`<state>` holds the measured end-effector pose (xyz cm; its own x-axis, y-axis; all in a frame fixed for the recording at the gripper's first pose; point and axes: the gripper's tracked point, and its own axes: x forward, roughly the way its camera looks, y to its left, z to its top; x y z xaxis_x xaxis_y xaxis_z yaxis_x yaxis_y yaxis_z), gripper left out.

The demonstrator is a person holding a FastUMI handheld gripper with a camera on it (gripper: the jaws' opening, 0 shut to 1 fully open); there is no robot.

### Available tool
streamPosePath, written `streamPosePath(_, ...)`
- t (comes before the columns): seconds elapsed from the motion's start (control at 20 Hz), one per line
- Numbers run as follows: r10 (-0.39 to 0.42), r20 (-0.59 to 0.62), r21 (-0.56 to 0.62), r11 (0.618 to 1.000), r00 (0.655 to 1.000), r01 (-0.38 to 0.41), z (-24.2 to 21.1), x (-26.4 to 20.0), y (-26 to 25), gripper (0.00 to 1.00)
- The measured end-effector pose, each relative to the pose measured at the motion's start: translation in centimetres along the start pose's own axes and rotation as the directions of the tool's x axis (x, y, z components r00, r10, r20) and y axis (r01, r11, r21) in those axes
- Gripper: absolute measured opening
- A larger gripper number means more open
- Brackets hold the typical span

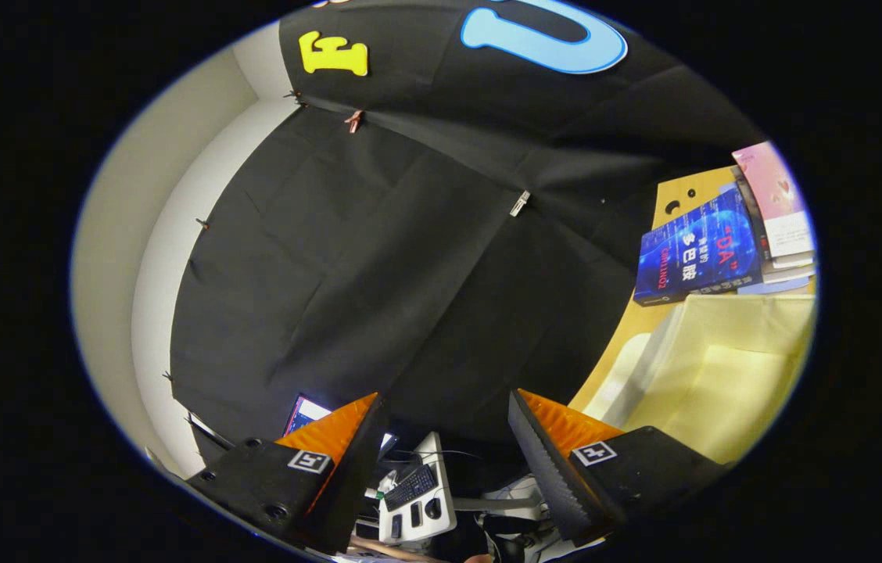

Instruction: Open the storage box then place both shoes into the box .Put the left shoe in first, then the right shoe, with the right side of both shoes facing outward in a uniform manner.

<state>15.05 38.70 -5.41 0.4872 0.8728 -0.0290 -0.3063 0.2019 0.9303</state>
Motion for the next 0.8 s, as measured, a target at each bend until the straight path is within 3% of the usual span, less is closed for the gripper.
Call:
streamPosePath(0.2, -0.070, 0.046, -0.030, 0.997, 0.997, 0.071, 0.8, -4.6, -2.1, 0.96)
streamPosePath(0.4, -0.210, 0.084, -0.117, 0.969, 0.974, 0.219, 0.6, -10.9, -5.9, 0.96)
streamPosePath(0.65, -0.425, 0.120, -0.167, 0.882, 0.897, 0.440, -0.4, -19.9, -10.6, 0.96)
streamPosePath(0.8, -0.560, 0.118, -0.184, 0.799, 0.820, 0.572, -2.1, -25.1, -13.8, 0.96)
